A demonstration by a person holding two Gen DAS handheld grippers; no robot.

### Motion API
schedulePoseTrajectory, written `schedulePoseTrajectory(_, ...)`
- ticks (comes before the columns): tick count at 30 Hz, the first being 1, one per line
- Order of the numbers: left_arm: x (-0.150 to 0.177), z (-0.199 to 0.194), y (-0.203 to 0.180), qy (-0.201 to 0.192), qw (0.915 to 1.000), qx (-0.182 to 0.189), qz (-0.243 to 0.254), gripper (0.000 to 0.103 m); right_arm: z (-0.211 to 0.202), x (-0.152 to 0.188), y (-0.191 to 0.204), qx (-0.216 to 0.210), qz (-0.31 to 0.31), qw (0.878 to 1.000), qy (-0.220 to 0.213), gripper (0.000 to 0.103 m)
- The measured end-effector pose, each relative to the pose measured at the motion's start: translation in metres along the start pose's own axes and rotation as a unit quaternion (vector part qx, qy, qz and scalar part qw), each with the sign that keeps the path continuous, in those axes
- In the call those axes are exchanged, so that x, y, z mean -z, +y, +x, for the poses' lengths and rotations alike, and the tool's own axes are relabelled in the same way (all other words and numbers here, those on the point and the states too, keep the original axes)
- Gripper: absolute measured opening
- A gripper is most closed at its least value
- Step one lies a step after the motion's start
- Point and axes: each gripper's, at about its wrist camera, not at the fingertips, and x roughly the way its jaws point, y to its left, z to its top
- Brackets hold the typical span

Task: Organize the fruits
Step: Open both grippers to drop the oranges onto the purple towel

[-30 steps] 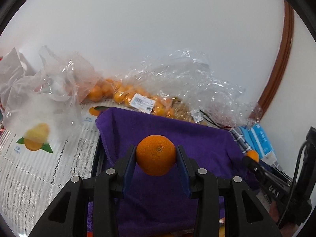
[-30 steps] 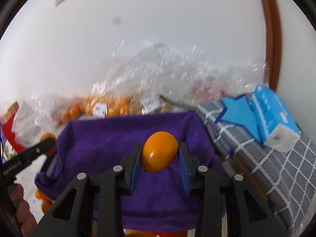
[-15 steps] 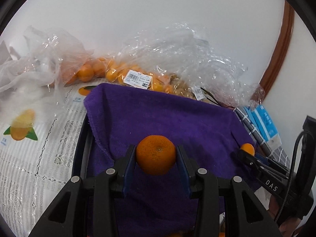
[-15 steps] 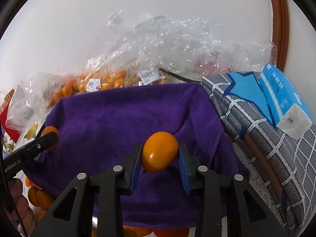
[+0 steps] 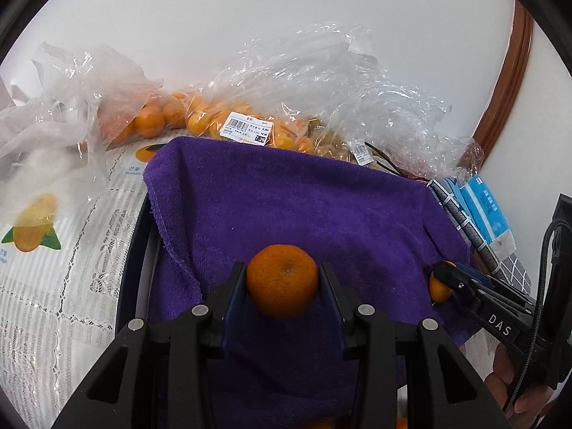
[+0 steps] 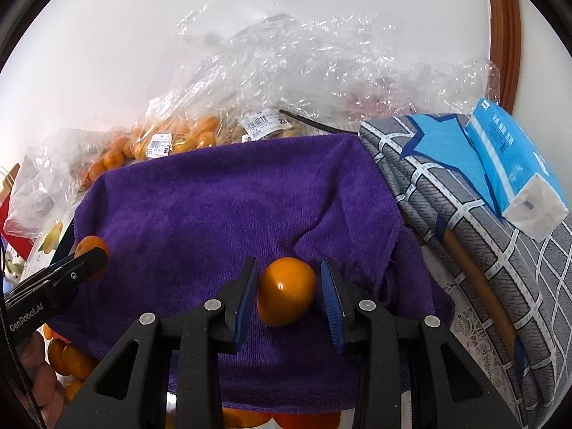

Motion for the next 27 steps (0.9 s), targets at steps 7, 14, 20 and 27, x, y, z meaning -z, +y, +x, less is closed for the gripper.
schedulePoseTrajectory(7,-0.001,-0.001,-0.001,-0.004,1.0000,0.005,0.001,0.038,-0.004,-0.003,-0.004,-0.015,0.020,1.000,0.005,0.060)
schedulePoseTrajectory(14,-0.002,-0.009,0.000,-0.026,0.9994,0.022,-0.004,0.055,-0.014,-0.006,-0.005,0.010,0.017,1.000,-0.015,0.082)
schedulePoseTrajectory(20,-0.002,-0.014,0.000,-0.037,0.9990,0.022,-0.010,0.057,-0.020,-0.003,-0.001,0.009,0.011,0.999,-0.033,0.082)
schedulePoseTrajectory(27,-0.003,-0.021,0.001,-0.056,0.9981,0.023,-0.012,0.057,-0.030,-0.001,0.008,0.011,-0.006,0.999,-0.046,0.082)
